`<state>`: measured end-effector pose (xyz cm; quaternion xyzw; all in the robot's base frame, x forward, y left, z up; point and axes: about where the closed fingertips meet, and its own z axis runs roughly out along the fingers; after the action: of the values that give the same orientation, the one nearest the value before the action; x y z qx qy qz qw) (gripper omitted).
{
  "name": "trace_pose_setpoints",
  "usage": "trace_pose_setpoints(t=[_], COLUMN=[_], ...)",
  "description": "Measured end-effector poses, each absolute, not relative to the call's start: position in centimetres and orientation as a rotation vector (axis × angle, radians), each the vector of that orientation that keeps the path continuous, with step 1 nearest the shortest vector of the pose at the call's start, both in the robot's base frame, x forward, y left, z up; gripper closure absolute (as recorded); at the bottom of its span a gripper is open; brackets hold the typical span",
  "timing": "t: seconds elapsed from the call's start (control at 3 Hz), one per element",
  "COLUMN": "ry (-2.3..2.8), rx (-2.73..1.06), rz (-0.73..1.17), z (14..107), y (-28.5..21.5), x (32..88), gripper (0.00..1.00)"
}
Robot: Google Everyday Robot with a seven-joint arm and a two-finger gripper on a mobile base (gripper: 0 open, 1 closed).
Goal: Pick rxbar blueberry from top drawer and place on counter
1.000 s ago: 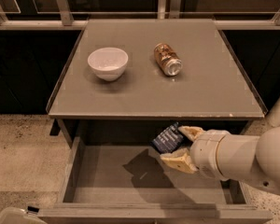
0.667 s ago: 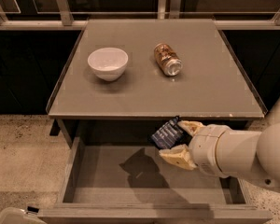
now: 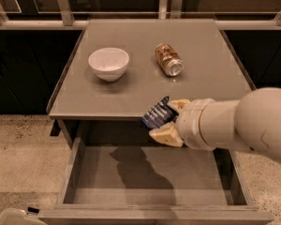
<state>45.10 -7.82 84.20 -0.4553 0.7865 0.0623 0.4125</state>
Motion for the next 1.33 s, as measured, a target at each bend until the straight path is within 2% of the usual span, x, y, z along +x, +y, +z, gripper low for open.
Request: trace_pose_setpoints(t=[1.0, 1.33], ry=[2.049, 2.052], rx=[-1.043, -1.035], rz=[0.063, 0.061], z=[86.1, 86.2], y=[-8.4, -8.4], x=[54.2, 54.2], gripper=[1.00, 0.81])
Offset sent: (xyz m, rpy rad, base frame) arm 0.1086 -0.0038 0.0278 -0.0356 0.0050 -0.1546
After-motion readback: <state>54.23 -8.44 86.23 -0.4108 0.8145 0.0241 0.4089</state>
